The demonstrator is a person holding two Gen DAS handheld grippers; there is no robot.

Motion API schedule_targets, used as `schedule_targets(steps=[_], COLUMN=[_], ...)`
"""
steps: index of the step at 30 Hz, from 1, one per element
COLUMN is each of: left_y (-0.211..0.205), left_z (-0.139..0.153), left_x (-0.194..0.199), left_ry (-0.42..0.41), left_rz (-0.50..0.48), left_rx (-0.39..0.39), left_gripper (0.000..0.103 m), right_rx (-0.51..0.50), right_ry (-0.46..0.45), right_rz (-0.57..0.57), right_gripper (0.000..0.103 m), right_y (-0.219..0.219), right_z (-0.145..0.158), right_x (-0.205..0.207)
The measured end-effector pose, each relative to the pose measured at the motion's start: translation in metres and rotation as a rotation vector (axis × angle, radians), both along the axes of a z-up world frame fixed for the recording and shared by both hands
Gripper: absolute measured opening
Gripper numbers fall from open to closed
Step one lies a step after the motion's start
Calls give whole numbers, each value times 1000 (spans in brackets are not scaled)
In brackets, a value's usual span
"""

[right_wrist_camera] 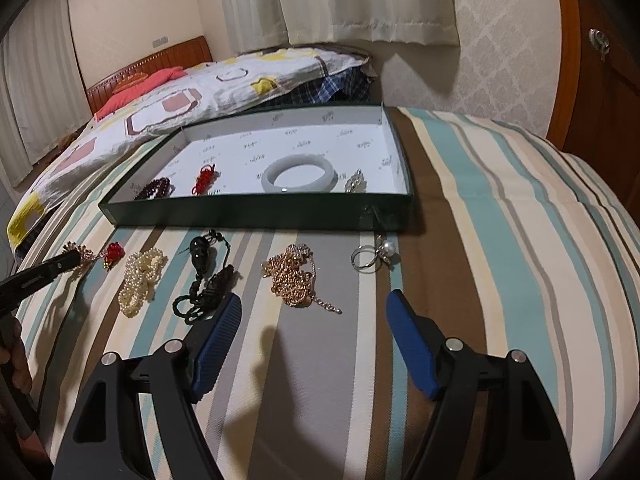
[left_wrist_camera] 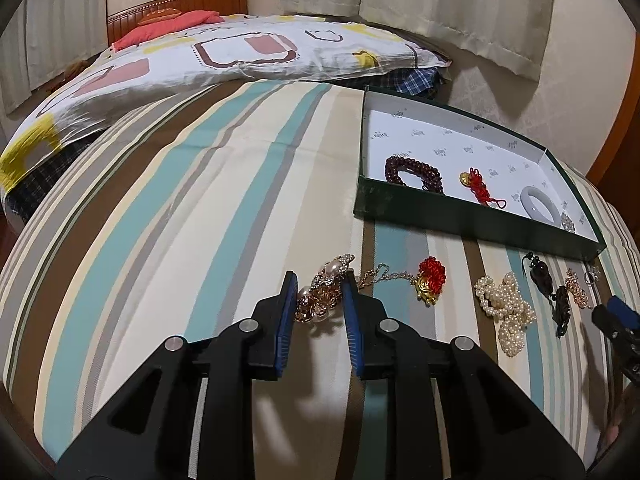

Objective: Organize jewelry
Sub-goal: 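Grasp the gold pearl brooch with the left tool while the right tool grasps the gold chain necklace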

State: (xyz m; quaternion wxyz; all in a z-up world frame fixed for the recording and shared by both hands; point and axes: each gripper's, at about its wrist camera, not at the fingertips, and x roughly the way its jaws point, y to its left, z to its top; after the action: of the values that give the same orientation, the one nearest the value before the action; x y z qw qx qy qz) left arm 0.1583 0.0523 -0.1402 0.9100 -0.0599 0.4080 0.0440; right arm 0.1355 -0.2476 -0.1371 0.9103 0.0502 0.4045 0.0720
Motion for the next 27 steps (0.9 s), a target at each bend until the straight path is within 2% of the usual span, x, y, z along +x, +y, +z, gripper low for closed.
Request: schedule_targets(steps=[6, 13, 15, 18, 27], left_y=[1, 0, -2, -4, -6], left_z=[2, 3, 3, 4, 11], left_x=[-1, -1, -2, -3, -7], left_ry=[-11, -12, -16, -20, -38], left_rz=[1, -3, -6, -9, -15], left_rx=[-2, -5, -6, -8, -10], left_gripper=[23, 22, 22, 23, 22], right_rx=[-2, -33, -66, -63, -44], right_ry=[15, 72, 71, 69, 38], right_rz=[23, 47, 56, 69, 74], right_gripper=[60, 49, 32, 16, 11], right_y=[4, 14, 17, 15, 13], right_z=[3, -7, -8, -8, -1], right_x=[13, 32, 32, 31, 18])
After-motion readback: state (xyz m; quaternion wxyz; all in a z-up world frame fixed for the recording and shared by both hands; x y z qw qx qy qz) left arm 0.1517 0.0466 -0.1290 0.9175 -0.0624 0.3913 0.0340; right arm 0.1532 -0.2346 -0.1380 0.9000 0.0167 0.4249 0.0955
